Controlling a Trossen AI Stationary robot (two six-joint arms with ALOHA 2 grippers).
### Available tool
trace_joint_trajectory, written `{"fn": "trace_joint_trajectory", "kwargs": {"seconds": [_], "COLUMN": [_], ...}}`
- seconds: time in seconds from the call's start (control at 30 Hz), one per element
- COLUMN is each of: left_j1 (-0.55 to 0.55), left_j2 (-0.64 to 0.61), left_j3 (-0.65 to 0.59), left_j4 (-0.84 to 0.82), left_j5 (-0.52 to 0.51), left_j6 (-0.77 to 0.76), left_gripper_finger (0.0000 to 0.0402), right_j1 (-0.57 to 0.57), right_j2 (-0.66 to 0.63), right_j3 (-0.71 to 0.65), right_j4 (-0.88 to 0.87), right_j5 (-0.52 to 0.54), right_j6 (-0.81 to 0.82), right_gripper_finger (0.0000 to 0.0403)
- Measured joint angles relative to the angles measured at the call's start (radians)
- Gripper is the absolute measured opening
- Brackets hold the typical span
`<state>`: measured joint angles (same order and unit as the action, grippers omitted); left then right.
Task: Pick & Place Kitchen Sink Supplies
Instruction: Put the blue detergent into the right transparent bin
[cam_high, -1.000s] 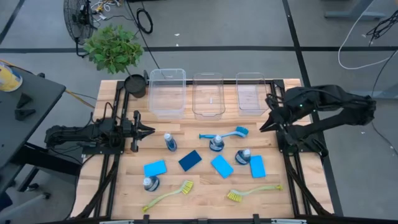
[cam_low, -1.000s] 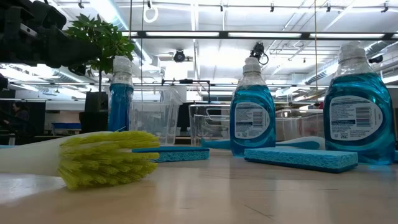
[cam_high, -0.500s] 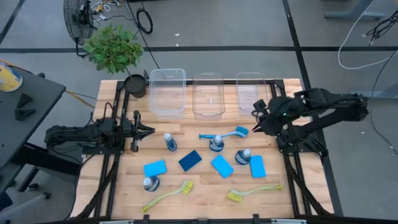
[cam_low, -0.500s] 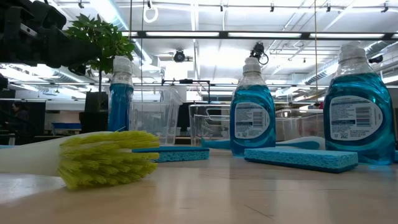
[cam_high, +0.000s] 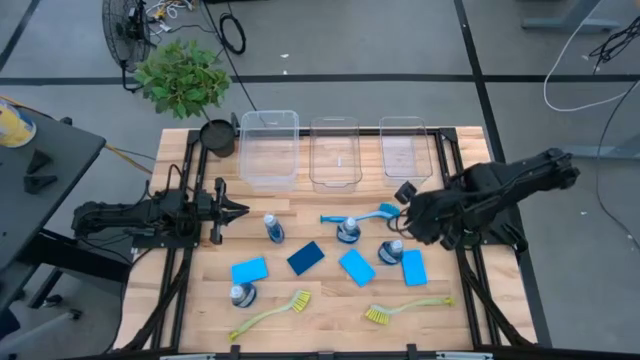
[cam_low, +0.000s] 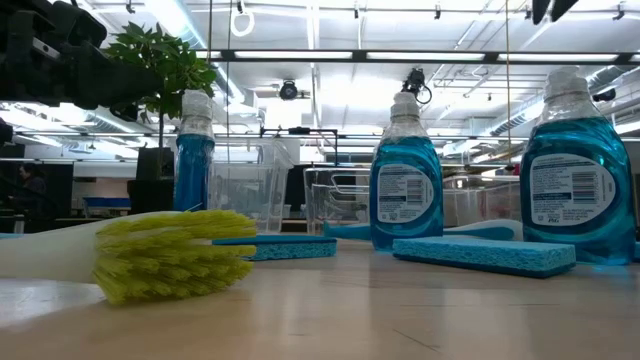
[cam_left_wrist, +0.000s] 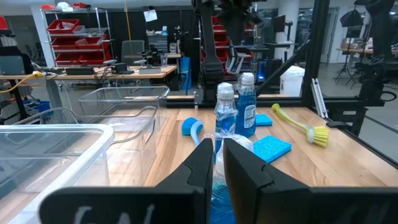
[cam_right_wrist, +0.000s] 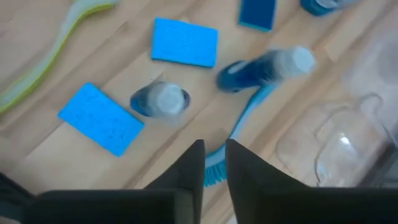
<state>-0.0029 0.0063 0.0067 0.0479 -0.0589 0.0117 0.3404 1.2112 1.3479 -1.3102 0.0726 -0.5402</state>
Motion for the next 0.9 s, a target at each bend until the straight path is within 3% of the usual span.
{"fn": "trace_joint_trajectory", "kwargs": {"seconds": [0.2, 0.5, 0.9], "left_j1": [0.0, 0.0, 0.0], "left_j2": [0.0, 0.0, 0.0], "left_j3": [0.0, 0.0, 0.0], "left_j4": [0.0, 0.0, 0.0], "left_j5": [0.0, 0.0, 0.0], "left_j6": [0.0, 0.0, 0.0], "left_gripper_finger": [0.0044, 0.0044, 0.0044], "right_j1": [0.082, 0.146, 0.132], "right_j2": [0.037, 0.128, 0.195], "right_j3": [0.0, 0.0, 0.0], "right_j4": [0.001, -0.002, 0.01], "right_j5": [-0.002, -0.013, -0.013], "right_j6": [-0.036, 0.035, 0.031], "right_gripper_finger": [0.0136, 0.0213, 0.0251]}}
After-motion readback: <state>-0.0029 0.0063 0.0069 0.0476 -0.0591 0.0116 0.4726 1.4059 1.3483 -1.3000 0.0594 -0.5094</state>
